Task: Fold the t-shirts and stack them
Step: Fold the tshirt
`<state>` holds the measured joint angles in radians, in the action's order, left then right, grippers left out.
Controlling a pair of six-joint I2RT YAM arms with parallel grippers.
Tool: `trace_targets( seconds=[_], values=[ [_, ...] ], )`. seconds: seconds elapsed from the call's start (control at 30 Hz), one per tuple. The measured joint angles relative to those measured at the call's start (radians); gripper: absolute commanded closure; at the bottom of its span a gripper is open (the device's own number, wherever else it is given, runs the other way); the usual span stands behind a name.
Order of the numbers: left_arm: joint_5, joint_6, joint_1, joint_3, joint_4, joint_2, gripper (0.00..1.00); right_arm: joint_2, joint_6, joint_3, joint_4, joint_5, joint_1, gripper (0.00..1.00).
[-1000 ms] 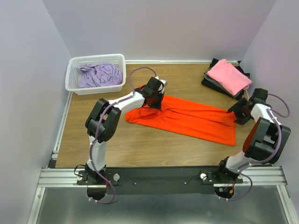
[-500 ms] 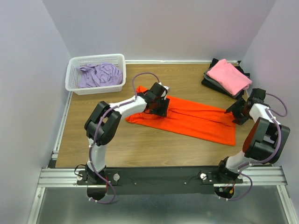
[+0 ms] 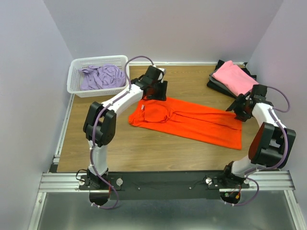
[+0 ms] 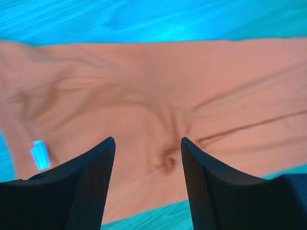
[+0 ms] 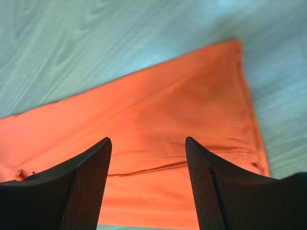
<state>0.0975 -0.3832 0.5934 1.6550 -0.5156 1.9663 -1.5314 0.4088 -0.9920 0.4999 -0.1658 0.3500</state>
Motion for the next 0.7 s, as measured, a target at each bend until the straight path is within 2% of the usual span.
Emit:
trace_targets(
  seconds=[0.2, 0.4, 0.7],
  values=[
    [0.000, -0.010, -0.106, -0.030, -0.016, 0.041, 0.35, -0.008, -0.022, -0.024, -0.001, -0.020, -0.055, 0.30],
    [0.014, -0.021, -0.115, -0.043, -0.014, 0.076, 0.35, -0.068, -0.025, -0.068, -0.006, -0.039, -0.103, 0.30],
    [0.072, -0.050, -0.128, -0.048, 0.047, 0.173, 0.35, -0.218, -0.008, -0.084, -0.029, -0.083, -0.105, 0.31]
  ],
)
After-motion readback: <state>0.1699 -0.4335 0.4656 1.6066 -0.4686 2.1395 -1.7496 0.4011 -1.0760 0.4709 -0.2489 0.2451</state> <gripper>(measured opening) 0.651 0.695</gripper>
